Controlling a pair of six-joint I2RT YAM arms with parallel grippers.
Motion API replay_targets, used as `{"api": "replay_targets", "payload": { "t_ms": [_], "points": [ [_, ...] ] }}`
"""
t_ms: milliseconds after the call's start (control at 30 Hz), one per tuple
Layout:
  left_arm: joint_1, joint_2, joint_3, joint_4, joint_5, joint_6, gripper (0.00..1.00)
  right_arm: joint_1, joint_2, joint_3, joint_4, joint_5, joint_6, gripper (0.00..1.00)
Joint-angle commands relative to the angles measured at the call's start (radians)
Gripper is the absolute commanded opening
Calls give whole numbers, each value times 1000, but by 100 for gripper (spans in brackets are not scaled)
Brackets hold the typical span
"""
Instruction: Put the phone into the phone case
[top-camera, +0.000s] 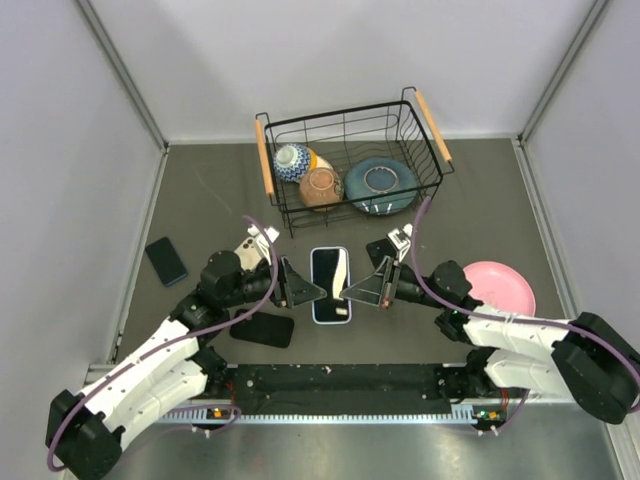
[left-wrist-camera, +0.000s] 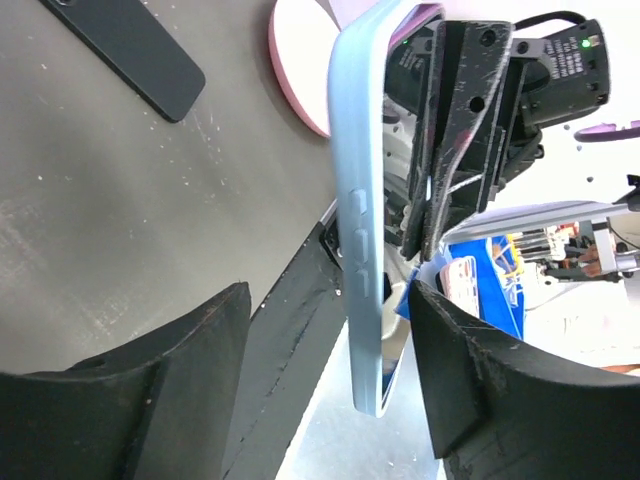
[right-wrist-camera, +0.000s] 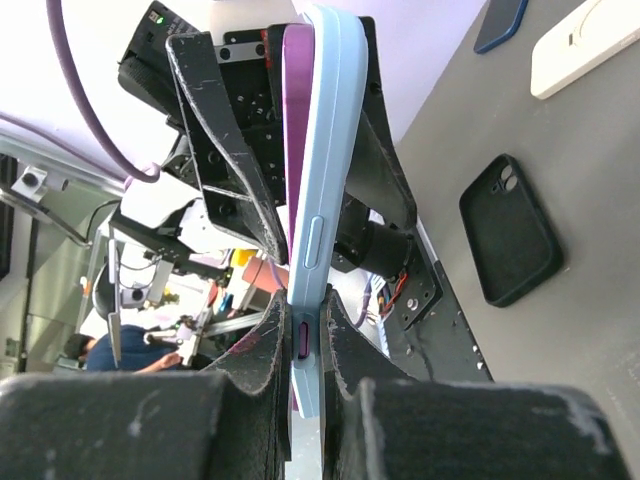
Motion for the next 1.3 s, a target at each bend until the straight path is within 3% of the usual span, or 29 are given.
{"api": "replay_targets", "payload": {
  "t_ms": [0,100,133,233,267,333,433,667,900,967,1067,1100,1200,1267],
  "points": [
    [3,10,-26,177,53,-64,65,-5,26,-10,204,-37,60,0],
    [4,14,-44,220,59,-87,49,-3,46,-11,197,-46,63,0],
    [3,14,-49,231,55,-93,38,-5,48,-16,198,-46,65,2],
    [3,12,-63,258,55,-110,25,-5,46,-27,192,-49,63,14],
    [4,11,-69,266,53,-118,14,-3,39,-28,187,-55,62,21],
    [3,12,-75,286,55,-130,2,-5,32,-39,178,-66,57,35],
    [3,15,-78,294,61,-133,0,-3,11,-65,167,-80,45,49],
    [3,35,-86,346,49,-159,0,23,17,-90,83,-109,-50,51],
    [3,72,-87,387,67,-176,0,43,98,-103,184,-98,-13,52],
    [3,69,-93,384,58,-175,0,52,127,-103,215,-89,-3,50],
    [3,63,-93,352,41,-152,0,58,152,-119,272,-72,28,35],
    [4,60,-87,328,38,-138,0,58,152,-123,276,-62,46,23],
    [1,53,-52,224,-8,-43,0,58,123,-116,186,-8,79,0],
    [1,63,-40,90,-98,71,0,58,85,-85,27,29,77,0]
  ]
}}
